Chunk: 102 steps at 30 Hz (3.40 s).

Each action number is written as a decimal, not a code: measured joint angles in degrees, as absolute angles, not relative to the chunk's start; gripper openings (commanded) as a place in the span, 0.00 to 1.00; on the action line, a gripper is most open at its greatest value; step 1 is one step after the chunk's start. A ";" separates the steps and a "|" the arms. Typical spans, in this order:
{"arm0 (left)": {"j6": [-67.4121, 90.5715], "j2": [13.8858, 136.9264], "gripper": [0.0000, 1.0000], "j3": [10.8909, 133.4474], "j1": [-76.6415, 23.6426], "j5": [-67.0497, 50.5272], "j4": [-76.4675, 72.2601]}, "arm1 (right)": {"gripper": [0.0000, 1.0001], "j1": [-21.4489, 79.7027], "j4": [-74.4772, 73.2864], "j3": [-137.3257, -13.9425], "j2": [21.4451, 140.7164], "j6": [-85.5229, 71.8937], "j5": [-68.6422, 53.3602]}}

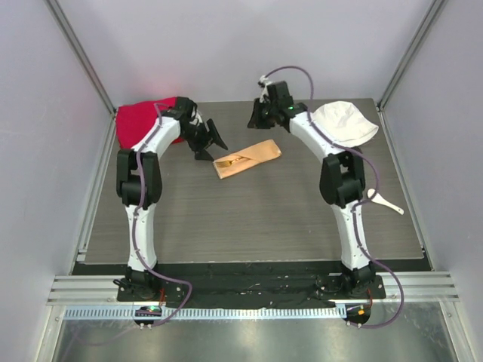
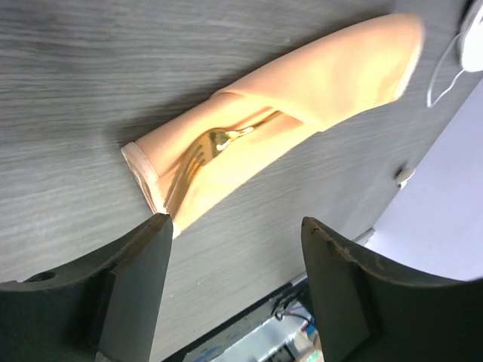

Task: Fold the napkin into a case and place the utensils inside
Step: Insert the fork into the folded napkin, then pick up the spoon from the corner of the board, then pass from the right arm to the left

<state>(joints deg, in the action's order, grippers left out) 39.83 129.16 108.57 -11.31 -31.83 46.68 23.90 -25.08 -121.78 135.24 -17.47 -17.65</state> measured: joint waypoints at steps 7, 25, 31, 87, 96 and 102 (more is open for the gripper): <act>37.30 119.59 0.74 106.43 -12.14 -22.33 46.81 | 0.42 16.53 -29.36 -104.29 111.59 -25.63 -5.04; 35.79 81.71 0.63 70.61 -26.68 -20.27 37.45 | 0.88 -9.67 -42.11 -58.37 73.21 -35.53 16.14; 36.99 77.19 0.63 68.99 -32.25 -22.57 34.74 | 1.00 -22.06 -42.35 -55.00 80.79 -38.54 18.59; 45.25 84.84 0.77 59.33 -35.16 -30.15 14.72 | 0.01 21.98 -23.24 -56.58 94.41 -57.91 23.81; 48.36 85.58 0.60 58.11 -37.98 -18.94 10.66 | 0.01 33.63 -22.87 -64.05 94.13 -65.69 24.75; 49.87 85.76 0.51 57.58 -38.39 -13.91 10.52 | 0.01 35.27 -22.63 -64.45 94.13 -70.46 24.36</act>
<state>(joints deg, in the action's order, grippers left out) 49.87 85.76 57.58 -38.39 -13.91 10.52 35.27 -22.63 -64.45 94.13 -70.46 24.36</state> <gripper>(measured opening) 0.549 0.160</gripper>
